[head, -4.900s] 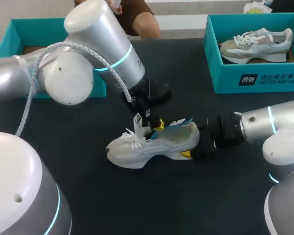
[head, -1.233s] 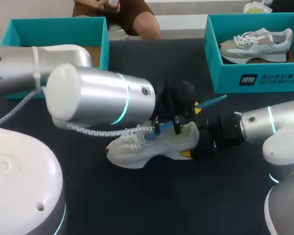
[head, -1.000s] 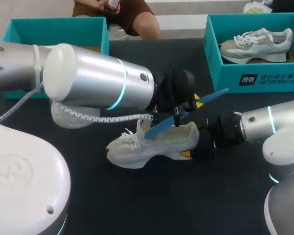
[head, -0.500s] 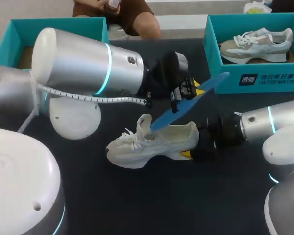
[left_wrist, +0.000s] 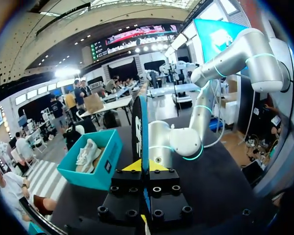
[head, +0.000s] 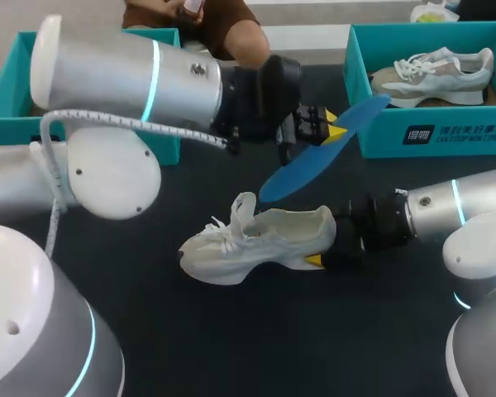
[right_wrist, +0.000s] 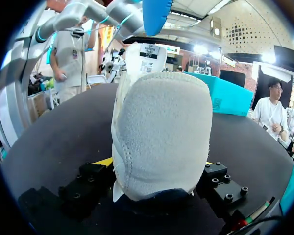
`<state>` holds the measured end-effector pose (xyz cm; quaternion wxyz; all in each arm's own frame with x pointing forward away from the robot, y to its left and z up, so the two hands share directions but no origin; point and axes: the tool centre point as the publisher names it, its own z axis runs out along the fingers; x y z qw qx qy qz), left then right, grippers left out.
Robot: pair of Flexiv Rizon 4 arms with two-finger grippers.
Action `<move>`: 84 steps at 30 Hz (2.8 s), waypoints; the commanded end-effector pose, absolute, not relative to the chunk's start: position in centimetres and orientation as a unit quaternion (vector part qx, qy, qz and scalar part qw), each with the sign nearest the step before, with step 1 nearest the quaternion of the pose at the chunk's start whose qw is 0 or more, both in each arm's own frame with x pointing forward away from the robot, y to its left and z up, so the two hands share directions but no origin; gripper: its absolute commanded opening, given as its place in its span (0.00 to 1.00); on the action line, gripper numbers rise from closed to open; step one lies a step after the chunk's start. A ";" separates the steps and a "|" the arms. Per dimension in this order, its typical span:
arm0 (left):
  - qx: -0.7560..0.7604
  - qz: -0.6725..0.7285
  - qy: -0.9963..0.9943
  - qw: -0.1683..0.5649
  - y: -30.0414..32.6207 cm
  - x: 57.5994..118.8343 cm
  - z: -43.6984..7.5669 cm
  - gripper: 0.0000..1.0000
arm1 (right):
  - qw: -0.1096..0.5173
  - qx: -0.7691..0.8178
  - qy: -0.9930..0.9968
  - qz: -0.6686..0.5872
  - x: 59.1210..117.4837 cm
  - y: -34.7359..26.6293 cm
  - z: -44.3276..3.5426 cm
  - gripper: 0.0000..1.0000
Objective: Take the shoe out of the shoebox, open the shoe tongue, remove and reinsert the insole, then place the shoe into the shoebox
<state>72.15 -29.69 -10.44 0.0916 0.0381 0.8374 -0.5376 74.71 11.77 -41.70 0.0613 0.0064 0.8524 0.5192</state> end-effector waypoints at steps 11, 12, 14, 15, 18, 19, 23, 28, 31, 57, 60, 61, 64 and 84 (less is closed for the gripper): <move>0.139 -0.576 0.799 -0.102 -26.9 73.9 -7.0 0.00 | 0.062 0.007 0.853 0.518 75.0 11.8 -42.0 0.00; 0.137 -0.582 0.795 -0.104 -26.7 73.9 -6.8 0.00 | 0.062 0.007 0.853 0.518 75.0 11.8 -42.0 0.00; 0.131 -0.593 0.787 -0.109 -26.4 74.1 -6.4 0.00 | 0.062 0.007 0.853 0.518 75.0 11.8 -42.0 0.00; 0.128 -0.598 0.783 -0.108 -26.3 74.1 -6.2 0.00 | 0.062 0.007 0.853 0.518 75.0 11.8 -42.0 0.00; 0.122 -0.614 0.772 -0.109 -26.2 74.1 -5.8 0.00 | 0.062 0.007 0.853 0.518 75.0 11.8 -42.0 0.00; 0.117 -0.623 0.765 -0.112 -26.1 74.1 -5.7 0.00 | 0.062 0.007 0.853 0.518 75.0 11.8 -42.0 0.00; 0.096 -0.659 0.736 -0.118 -25.7 74.0 -5.0 0.00 | 0.062 0.007 0.853 0.518 75.0 11.8 -42.0 0.00; 0.055 -0.713 0.690 -0.116 -24.5 74.0 -4.6 0.00 | 0.062 0.007 0.853 0.518 75.0 11.8 -42.0 0.00; 0.045 -0.713 0.691 -0.112 -24.1 74.0 -4.5 0.00 | 0.062 0.007 0.853 0.518 75.0 11.8 -42.0 0.00; 0.010 -0.731 0.668 -0.141 -24.3 73.2 -3.7 0.00 | 0.062 0.007 0.853 0.518 75.0 11.8 -42.0 0.00; -0.022 -0.747 0.643 -0.168 -24.3 72.4 -2.1 0.00 | 0.062 0.007 0.853 0.518 75.0 11.8 -42.0 0.00; -0.030 -0.749 0.640 -0.170 -24.3 72.3 -1.8 0.00 | 0.062 0.007 0.853 0.518 75.0 11.8 -42.0 0.00; -0.096 -0.745 0.621 -0.221 -23.9 71.7 -0.4 0.00 | 0.062 0.007 0.853 0.518 75.0 11.8 -42.0 0.00; -0.239 -0.638 0.636 -0.362 -21.6 70.4 1.6 0.00 | 0.062 0.007 0.853 0.518 75.0 11.8 -42.0 0.00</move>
